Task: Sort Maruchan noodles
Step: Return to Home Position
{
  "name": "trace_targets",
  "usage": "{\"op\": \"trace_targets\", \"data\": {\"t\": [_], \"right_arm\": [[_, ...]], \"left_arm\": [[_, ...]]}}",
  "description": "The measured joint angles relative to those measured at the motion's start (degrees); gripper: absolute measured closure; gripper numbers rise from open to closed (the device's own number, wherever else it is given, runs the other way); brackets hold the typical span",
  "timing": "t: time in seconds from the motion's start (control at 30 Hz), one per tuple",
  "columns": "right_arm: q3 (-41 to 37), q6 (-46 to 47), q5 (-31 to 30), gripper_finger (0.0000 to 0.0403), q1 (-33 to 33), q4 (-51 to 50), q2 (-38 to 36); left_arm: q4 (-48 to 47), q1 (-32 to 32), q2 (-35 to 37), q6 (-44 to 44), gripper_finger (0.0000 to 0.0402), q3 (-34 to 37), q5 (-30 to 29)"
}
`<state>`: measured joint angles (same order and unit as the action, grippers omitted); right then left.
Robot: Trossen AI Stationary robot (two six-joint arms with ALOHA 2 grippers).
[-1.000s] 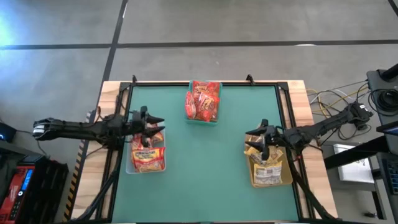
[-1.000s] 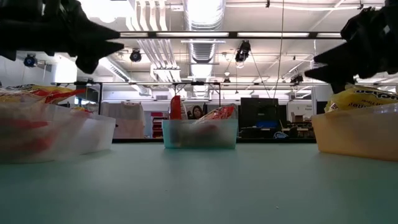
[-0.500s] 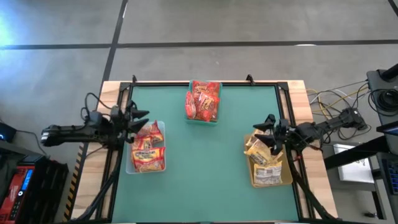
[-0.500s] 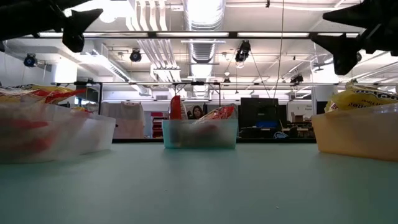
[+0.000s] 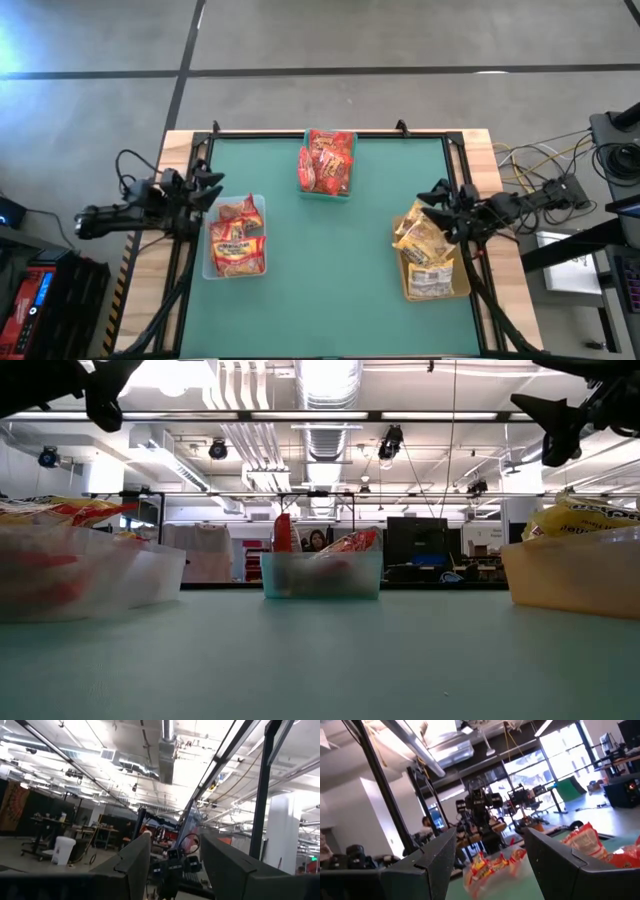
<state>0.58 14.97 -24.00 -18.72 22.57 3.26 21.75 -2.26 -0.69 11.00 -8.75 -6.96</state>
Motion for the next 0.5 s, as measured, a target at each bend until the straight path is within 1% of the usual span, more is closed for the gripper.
{"op": "trace_targets", "data": {"t": [0.27,0.5], "right_arm": [[0.0,0.01,-0.01,0.0179,0.02,-0.05,-3.22],[0.0,-0.01,-0.01,0.0179,0.02,-0.13,-3.2]], "left_arm": [[0.13,0.0,0.74,0.01,0.0243,0.41,0.01],[-0.18,0.0,0.72,0.01,0.0243,2.26,0.02]]}}
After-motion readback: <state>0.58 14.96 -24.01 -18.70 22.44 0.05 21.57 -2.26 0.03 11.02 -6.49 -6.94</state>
